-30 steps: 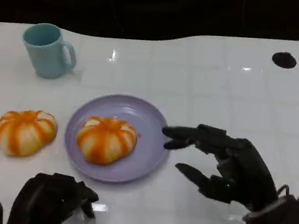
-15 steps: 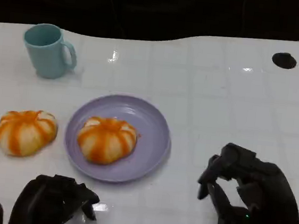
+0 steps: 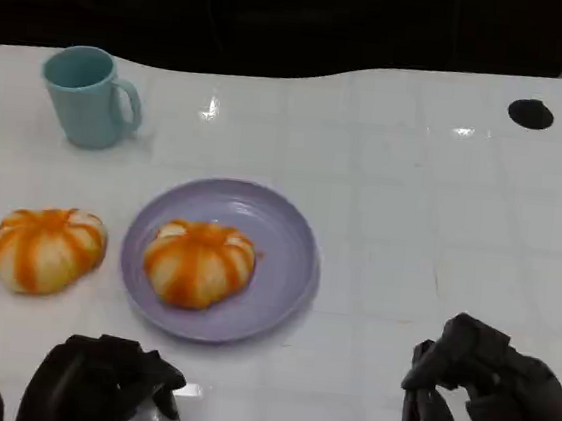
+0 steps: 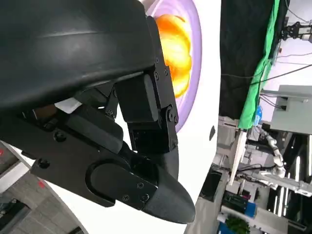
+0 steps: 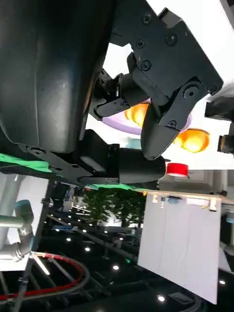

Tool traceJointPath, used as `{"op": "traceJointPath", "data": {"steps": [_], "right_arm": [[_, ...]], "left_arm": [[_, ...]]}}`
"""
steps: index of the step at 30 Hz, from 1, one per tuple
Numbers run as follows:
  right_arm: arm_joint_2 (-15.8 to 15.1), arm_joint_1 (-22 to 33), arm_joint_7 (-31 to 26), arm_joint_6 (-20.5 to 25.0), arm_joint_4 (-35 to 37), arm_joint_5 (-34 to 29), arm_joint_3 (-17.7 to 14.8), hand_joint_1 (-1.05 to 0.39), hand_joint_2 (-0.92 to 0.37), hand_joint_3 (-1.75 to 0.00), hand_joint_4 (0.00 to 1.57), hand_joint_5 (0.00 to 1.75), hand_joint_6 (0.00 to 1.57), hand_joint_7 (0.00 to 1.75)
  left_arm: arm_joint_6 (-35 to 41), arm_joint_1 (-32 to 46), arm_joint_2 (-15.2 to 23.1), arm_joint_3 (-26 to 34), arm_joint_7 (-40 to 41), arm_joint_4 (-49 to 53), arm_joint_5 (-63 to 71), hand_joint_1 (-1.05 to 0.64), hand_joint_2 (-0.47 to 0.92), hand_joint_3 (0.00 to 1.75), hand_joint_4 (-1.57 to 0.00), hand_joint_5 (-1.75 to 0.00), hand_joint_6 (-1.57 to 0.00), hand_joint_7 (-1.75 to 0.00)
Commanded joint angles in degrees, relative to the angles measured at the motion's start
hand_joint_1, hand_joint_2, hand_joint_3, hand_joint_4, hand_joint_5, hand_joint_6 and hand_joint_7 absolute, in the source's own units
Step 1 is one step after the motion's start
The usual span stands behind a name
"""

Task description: Grasp the bread from the table and place it into the plate.

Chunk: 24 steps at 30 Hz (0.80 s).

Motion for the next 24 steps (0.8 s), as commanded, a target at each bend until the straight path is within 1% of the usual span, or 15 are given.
{"op": "traceJointPath", "data": {"steps": [1, 6, 12, 24], "right_arm": [[0.77, -0.37, 0.22, -2.16, 1.77, 0.65, -1.2, -0.21, -0.46, -1.23, 0.84, 1.75, 0.74, 1.61], [1.73, -1.22, 0.23, -2.73, 3.42, 0.66, -1.88, -0.21, -0.48, -1.18, 0.84, 1.75, 0.75, 1.59], [1.78, -2.16, 0.57, -3.91, 5.57, 0.36, -2.47, -0.22, -0.49, -1.17, 0.85, 1.75, 0.75, 1.6], [2.03, -2.43, 0.49, -3.59, 6.12, -0.37, -2.72, -0.22, -0.47, -1.2, 0.86, 1.75, 0.76, 1.61]], "left_arm": [[0.13, 0.21, 1.35, 0.53, -0.61, 0.7, -0.41, -1.05, 0.8, 0.0, -0.78, -1.63, -1.57, -0.18], [0.06, -0.65, 1.87, 1.06, -1.46, 2.0, -0.82, -1.05, 0.8, 0.0, -0.79, -1.63, -1.57, -0.17], [-1.25, -1.71, 2.29, 1.29, -1.69, 3.99, -0.68, -1.05, 0.81, 0.0, -0.79, -1.63, -1.57, -0.17], [-1.97, -2.1, 2.79, 1.22, -1.85, 4.79, -0.67, -1.05, 0.82, 0.0, -0.78, -1.64, -1.57, -0.16]]}}
